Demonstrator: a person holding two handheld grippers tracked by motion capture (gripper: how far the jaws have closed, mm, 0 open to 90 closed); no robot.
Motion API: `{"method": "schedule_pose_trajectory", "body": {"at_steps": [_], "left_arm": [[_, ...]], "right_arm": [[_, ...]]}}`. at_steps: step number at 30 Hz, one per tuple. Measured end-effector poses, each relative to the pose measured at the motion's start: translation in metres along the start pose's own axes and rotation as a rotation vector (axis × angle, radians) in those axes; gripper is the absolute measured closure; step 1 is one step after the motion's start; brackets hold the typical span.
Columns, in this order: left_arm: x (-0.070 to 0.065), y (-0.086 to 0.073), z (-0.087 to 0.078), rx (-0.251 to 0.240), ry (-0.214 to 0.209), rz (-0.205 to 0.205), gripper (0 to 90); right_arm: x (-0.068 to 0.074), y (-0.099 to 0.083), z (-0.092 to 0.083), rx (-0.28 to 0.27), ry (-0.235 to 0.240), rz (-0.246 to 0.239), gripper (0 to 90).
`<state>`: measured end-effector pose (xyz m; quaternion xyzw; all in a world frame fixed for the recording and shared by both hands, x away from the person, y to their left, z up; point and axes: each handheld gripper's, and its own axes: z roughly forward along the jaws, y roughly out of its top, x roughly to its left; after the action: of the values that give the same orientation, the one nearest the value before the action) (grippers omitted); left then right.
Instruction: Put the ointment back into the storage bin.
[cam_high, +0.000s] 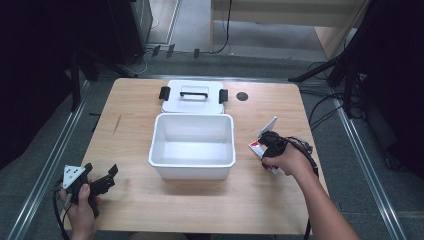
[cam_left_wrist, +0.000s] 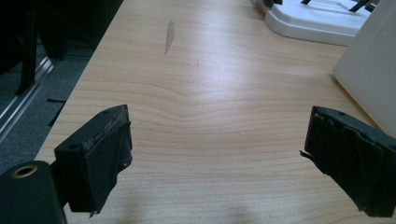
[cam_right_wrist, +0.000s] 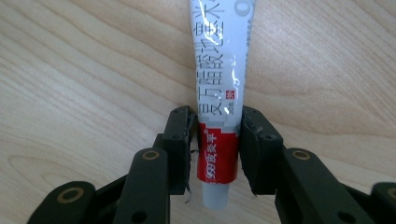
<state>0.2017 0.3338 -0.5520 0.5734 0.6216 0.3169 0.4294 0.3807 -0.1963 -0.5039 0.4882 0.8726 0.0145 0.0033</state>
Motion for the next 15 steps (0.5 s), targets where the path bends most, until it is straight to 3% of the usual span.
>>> {"method": "schedule_pose_trajectory", "body": {"at_steps": [15], "left_arm": [[0.0002,0.0002,-0.0001,0.004,-0.001,0.000,8.2]], "right_arm": [[0.0029,0.0016,0.0004,0.007,-0.031,-0.001,72.3]]}}
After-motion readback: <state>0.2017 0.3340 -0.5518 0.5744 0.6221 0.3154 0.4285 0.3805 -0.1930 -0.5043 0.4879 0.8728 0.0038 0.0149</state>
